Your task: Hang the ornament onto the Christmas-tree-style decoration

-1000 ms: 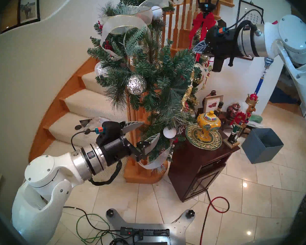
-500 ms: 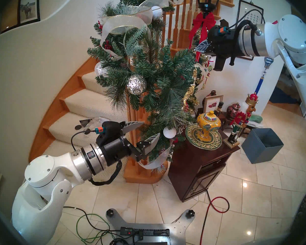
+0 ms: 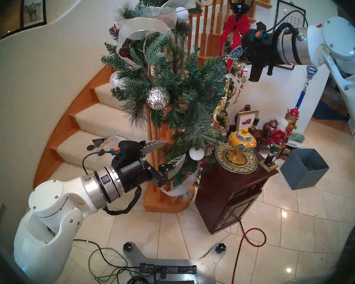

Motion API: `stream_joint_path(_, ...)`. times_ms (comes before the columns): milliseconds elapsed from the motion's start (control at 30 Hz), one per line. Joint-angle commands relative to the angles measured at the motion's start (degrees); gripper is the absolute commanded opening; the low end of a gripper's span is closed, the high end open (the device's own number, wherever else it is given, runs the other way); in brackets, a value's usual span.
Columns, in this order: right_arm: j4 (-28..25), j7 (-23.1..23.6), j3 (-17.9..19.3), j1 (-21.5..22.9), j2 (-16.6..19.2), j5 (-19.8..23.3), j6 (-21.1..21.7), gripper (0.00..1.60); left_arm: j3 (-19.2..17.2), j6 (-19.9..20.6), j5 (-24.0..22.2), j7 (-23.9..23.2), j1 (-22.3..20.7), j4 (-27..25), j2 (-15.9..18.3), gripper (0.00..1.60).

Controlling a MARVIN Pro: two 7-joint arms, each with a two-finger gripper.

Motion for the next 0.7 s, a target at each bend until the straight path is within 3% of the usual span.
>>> stream_joint_path(0, 0.7, 0.1, -0.6, 1.8, -1.2, -1.1, -0.5, 0.0, -0.1, -0.1, 0.0, 0.0, 0.0, -0.3, 0.0, 1.6)
stream_joint_path(667, 1.6, 0.2, -1.7, 2.3, -2.5, -1.7, -0.5, 0.0, -0.1, -0.1, 0.0, 0.0, 0.0, -0.3, 0.0, 1.6)
